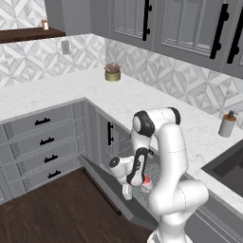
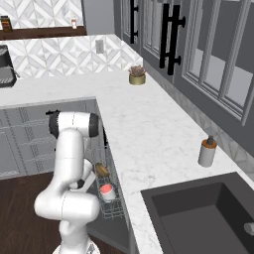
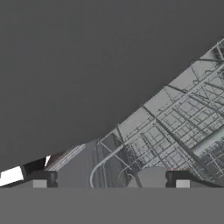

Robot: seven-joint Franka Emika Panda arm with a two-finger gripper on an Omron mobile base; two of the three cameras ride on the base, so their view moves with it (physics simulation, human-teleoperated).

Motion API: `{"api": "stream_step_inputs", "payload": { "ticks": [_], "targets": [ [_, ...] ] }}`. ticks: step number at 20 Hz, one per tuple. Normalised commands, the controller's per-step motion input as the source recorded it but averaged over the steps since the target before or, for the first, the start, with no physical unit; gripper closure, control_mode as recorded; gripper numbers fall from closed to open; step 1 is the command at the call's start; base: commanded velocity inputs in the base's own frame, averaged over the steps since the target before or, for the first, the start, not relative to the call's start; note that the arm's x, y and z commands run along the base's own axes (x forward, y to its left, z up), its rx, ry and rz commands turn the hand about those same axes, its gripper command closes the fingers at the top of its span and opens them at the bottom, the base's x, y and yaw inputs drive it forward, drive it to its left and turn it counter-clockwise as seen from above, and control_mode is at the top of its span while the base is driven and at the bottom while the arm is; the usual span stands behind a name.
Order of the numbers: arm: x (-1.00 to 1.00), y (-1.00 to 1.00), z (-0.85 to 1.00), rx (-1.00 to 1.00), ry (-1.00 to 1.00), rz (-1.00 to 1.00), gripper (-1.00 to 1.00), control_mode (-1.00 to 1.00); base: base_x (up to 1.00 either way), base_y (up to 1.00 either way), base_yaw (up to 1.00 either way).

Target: Pick up the cup and bowl from the counter, place them in the dishwasher, and close the dishwasher door.

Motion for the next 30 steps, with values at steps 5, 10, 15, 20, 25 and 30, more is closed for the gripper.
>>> {"api": "stream_step_inputs", "payload": {
  "ticks": [5, 10, 15, 20, 25, 30],
  "targets": [
    [0.18, -0.80, -0.43, -0.14, 0.03, 0.08, -1.00, -1.00, 0.00, 0.00, 0.00],
    [0.43, -1.00, -0.19, -0.15, 0.00, 0.07, -1.00, -1.00, 0.00, 0.00, 0.00],
    [0.50, -0.83, 0.04, -0.11, -0.01, 0.02, -1.00, -1.00, 0.00, 0.00, 0.00],
    [-0.63, 0.97, 0.79, -0.07, -0.01, 0.00, -1.00, -1.00, 0.00, 0.00, 0.00],
    [-0.33, 0.82, 1.00, 0.17, 0.02, 0.00, -1.00, -1.00, 0.00, 0.00, 0.00],
    [-0.20, 0.99, 0.96, 0.18, 0.02, -0.08, -1.00, -1.00, 0.00, 0.00, 0.00]
  ]
}}
